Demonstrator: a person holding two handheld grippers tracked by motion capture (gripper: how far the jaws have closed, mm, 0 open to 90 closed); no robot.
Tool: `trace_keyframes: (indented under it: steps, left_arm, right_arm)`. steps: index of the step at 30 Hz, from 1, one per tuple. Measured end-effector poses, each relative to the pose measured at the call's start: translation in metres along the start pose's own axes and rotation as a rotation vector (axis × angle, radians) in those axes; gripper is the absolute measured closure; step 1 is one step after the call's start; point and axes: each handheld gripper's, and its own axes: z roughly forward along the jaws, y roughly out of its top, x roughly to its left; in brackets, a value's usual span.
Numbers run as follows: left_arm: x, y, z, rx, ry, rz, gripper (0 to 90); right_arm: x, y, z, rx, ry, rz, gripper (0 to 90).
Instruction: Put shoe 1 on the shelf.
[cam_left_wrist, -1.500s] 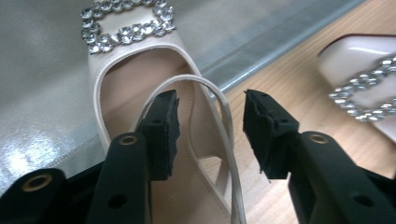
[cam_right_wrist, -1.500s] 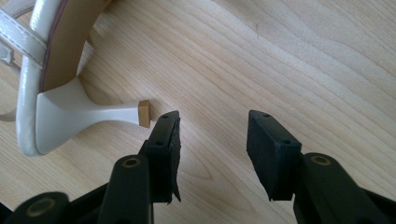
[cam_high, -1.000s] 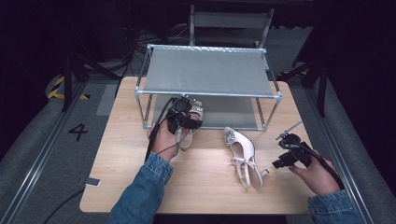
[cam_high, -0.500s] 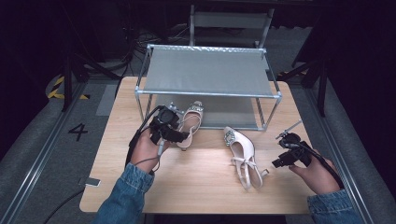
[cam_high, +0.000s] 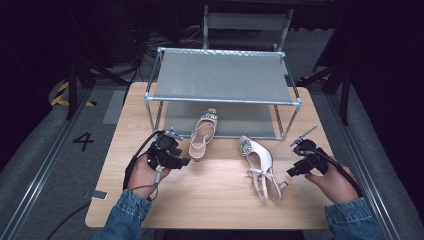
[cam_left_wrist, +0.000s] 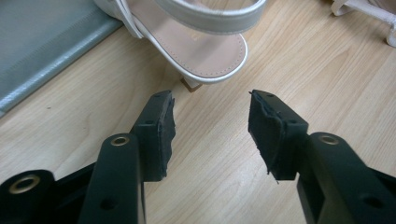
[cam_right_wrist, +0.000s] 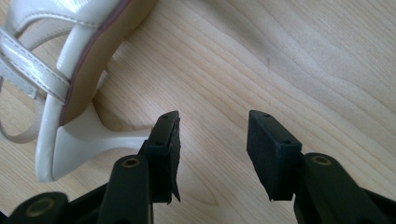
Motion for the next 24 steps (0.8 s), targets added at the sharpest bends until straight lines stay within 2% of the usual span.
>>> trace_keyframes:
  steps: [3,5,7,11,13,18,21,23,24]
  left_arm:
    - [0.001,-0.001,0.010,0.034,-0.010,0.006,46.3]
    - [0.001,-0.003,0.018,0.046,0.000,0.045,47.6]
    - [0.002,-0.004,0.024,0.044,0.006,0.059,48.1]
    - [0.005,-0.004,0.034,0.037,0.001,0.044,48.5]
    - [0.006,-0.003,0.038,0.037,0.000,0.052,48.3]
    - [0.008,0.000,0.050,-0.008,-0.003,0.042,51.2]
    - [0.010,0.002,0.056,-0.015,-0.010,0.045,53.2]
    - [0.012,0.004,0.060,-0.003,-0.030,0.031,53.3]
    - [0.013,0.006,0.064,-0.014,-0.035,0.041,54.1]
  right_arm:
    - [0.001,0.002,0.000,-0.001,0.001,-0.002,54.5]
    - [0.001,0.002,0.001,0.000,0.000,-0.006,54.5]
    - [0.001,0.002,0.002,0.002,0.002,-0.006,54.4]
    - [0.000,0.001,0.002,0.001,0.005,0.002,54.3]
    - [0.000,0.000,0.003,0.005,0.002,0.002,54.3]
    - [-0.001,-0.003,0.003,0.005,0.004,0.010,54.3]
    - [-0.001,-0.005,0.003,0.008,0.004,0.019,54.3]
    - [-0.003,-0.007,0.003,0.007,0.006,0.020,54.1]
    - [-0.002,-0.008,0.003,0.010,0.004,0.025,54.1]
